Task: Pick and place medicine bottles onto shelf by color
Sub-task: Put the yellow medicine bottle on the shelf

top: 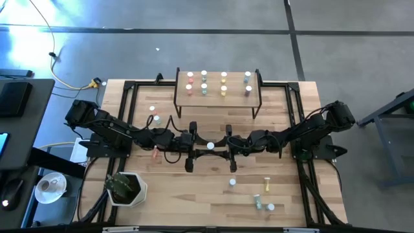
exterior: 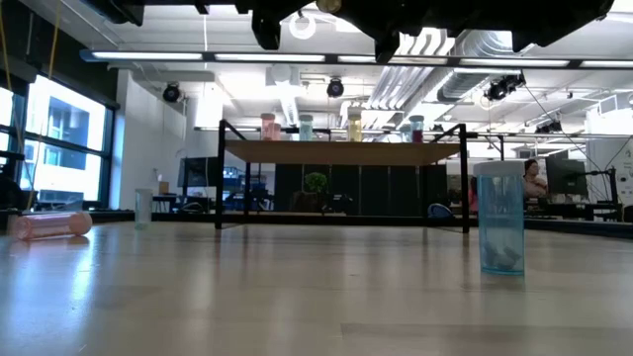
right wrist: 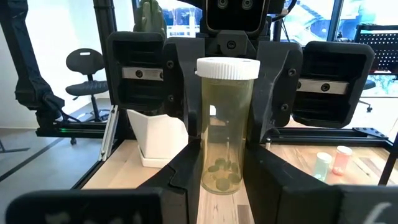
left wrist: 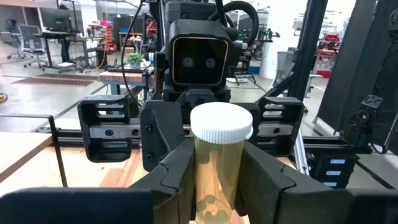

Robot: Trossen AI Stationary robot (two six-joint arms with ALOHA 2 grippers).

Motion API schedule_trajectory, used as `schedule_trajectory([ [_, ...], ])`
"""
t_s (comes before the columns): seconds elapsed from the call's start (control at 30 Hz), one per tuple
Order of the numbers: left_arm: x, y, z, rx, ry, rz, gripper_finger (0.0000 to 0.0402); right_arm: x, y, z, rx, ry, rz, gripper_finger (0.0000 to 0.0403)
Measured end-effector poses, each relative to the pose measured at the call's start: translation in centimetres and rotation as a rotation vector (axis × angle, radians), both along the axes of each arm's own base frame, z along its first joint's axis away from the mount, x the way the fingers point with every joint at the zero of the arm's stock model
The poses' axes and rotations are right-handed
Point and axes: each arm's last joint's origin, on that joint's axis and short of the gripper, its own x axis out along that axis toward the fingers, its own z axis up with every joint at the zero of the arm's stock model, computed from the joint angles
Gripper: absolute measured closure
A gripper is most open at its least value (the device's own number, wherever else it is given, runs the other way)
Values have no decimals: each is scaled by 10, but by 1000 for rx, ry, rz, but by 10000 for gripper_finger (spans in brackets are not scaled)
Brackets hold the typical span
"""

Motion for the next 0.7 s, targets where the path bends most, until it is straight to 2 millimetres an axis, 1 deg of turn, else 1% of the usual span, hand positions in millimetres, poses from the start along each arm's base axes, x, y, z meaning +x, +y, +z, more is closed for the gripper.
schedule_trajectory([
  [0.07,0,0,0,0,0,0,306,0,0,0,2,2,0,317],
  [0.17,0,0,0,0,0,1,306,0,0,0,-1,4,-16,304],
  [0.43,0,1,0,13,3,18,306,0,-1,-3,-7,31,-32,236],
  [0.57,0,1,-1,27,11,20,306,-3,-3,-6,-27,114,-99,213],
  [0.7,0,1,-2,28,21,28,306,-12,-8,-4,-5,203,-190,206],
])
